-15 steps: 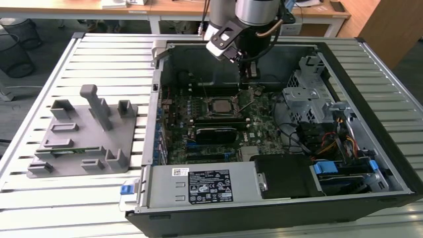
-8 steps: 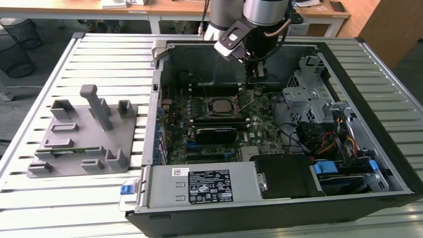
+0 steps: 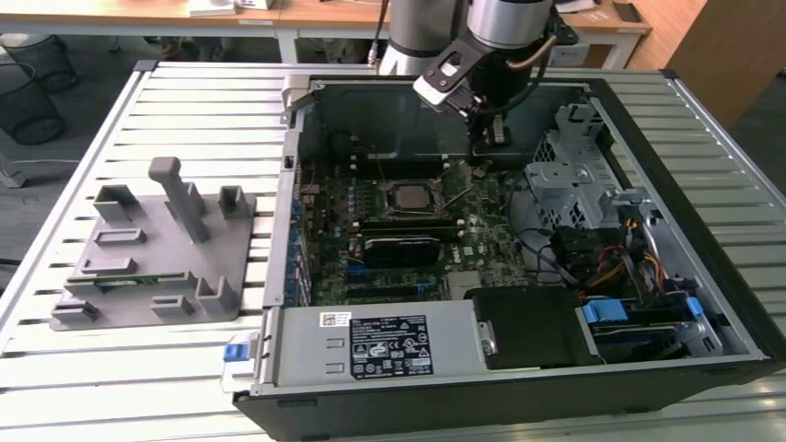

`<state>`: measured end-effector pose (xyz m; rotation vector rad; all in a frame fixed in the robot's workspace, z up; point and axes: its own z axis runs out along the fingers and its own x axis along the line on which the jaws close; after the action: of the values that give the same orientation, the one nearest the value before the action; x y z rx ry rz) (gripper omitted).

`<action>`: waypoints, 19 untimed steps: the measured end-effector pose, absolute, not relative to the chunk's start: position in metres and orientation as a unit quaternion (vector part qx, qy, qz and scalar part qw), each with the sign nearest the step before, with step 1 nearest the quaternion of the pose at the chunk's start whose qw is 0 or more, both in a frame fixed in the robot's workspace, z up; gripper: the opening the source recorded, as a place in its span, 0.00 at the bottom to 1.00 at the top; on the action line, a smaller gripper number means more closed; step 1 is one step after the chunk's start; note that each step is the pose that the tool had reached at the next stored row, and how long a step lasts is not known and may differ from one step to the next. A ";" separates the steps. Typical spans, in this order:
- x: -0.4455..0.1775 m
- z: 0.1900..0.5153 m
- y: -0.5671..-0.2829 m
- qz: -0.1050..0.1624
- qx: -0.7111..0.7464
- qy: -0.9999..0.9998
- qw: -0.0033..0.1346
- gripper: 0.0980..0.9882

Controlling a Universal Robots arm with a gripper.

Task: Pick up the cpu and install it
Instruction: 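Close the cpu cover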

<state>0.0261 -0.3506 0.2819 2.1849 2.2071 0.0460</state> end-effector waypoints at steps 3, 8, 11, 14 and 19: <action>0.032 0.282 -0.351 0.015 0.703 0.710 0.018 0.01; 0.044 0.278 -0.346 0.014 0.703 0.710 0.017 0.01; 0.046 0.275 -0.343 0.014 0.703 0.711 0.017 0.01; 0.047 0.271 -0.343 0.013 0.703 0.711 0.016 0.01; 0.049 0.264 -0.342 0.012 0.703 0.711 0.015 0.01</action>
<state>0.0486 -0.3425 0.2643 2.1871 2.2117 0.0384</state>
